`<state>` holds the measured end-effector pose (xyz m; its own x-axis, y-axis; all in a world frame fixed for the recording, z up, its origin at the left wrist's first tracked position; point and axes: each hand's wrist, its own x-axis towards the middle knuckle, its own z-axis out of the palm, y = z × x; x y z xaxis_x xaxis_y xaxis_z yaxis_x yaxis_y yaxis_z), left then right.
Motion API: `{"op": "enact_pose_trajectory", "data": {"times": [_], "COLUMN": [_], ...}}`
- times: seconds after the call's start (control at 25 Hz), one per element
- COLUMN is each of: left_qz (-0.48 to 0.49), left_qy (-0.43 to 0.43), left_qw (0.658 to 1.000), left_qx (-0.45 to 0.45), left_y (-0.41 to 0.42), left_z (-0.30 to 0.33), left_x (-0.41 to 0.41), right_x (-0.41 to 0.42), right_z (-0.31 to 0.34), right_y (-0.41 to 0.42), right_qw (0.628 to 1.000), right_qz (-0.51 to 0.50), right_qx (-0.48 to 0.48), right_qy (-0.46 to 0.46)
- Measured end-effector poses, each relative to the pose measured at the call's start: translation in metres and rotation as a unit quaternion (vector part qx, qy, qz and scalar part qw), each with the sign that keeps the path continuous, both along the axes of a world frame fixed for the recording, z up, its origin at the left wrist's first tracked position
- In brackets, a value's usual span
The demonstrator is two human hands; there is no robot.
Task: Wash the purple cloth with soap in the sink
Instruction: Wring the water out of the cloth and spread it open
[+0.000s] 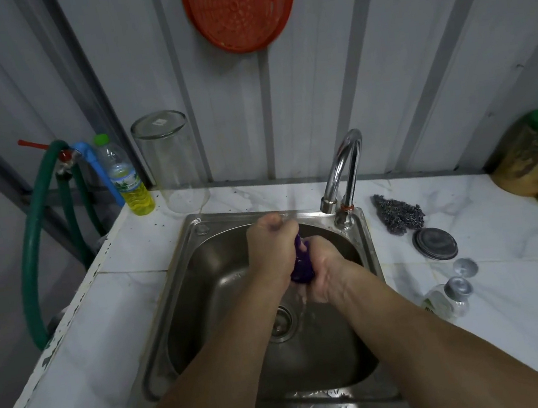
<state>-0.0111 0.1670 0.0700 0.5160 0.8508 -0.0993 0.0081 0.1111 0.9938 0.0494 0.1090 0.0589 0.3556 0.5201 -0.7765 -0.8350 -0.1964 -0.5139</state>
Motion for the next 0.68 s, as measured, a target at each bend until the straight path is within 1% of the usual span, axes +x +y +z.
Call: {"op": "enact_pose_trajectory", "data": {"times": [0.12,0.16,0.2,0.24,0.32,0.36,0.4,0.44,0.48,0.56,0.6,0.64,0.68], "left_qz": [-0.001,0.004,0.004,-0.001,-0.032,-0.08,-0.149,-0.22,-0.286,-0.378,-0.395,-0.396,-0.393], "left_qy": [0.026,0.029,0.014,0.003,-0.006,0.002,0.023,0.059,0.097,0.171,0.2,0.217,0.219], "left_qw": [1.0,0.999,1.0,0.998,0.983,0.968,0.947,0.924,0.902,0.878,0.875,0.875,0.873], "left_qx": [0.014,0.013,-0.011,-0.057,-0.18,-0.238,-0.285,-0.308,-0.307,-0.237,-0.195,-0.176,-0.19], "left_y": [0.0,0.0,0.0,0.002,0.011,0.017,0.021,0.025,0.027,0.026,0.025,0.023,0.022], "left_z": [-0.011,-0.012,-0.012,-0.013,-0.014,-0.013,-0.011,-0.009,-0.007,-0.003,-0.003,-0.003,-0.003], "left_x": [-0.006,-0.009,-0.011,-0.011,-0.015,-0.019,-0.025,-0.032,-0.037,-0.04,-0.039,-0.038,-0.039], "right_x": [-0.001,0.001,0.005,0.011,0.022,0.026,0.028,0.029,0.029,0.028,0.029,0.031,0.035], "right_z": [-0.011,-0.015,-0.021,-0.027,-0.029,-0.028,-0.026,-0.023,-0.02,-0.015,-0.012,-0.01,-0.011], "right_y": [-0.001,-0.002,-0.001,-0.002,-0.004,-0.005,-0.006,-0.008,-0.008,-0.008,-0.009,-0.012,-0.015], "right_qw": [1.0,0.999,0.996,0.988,0.966,0.955,0.947,0.94,0.935,0.931,0.934,0.941,0.948], "right_qz": [-0.018,-0.035,-0.055,-0.075,-0.107,-0.111,-0.108,-0.096,-0.078,-0.028,-0.006,0.008,0.012], "right_qx": [-0.012,-0.011,-0.006,0.003,0.066,0.105,0.135,0.154,0.163,0.166,0.173,0.193,0.229], "right_qy": [-0.002,-0.029,-0.076,-0.135,-0.228,-0.253,-0.272,-0.289,-0.304,-0.325,-0.312,-0.278,-0.221]}}
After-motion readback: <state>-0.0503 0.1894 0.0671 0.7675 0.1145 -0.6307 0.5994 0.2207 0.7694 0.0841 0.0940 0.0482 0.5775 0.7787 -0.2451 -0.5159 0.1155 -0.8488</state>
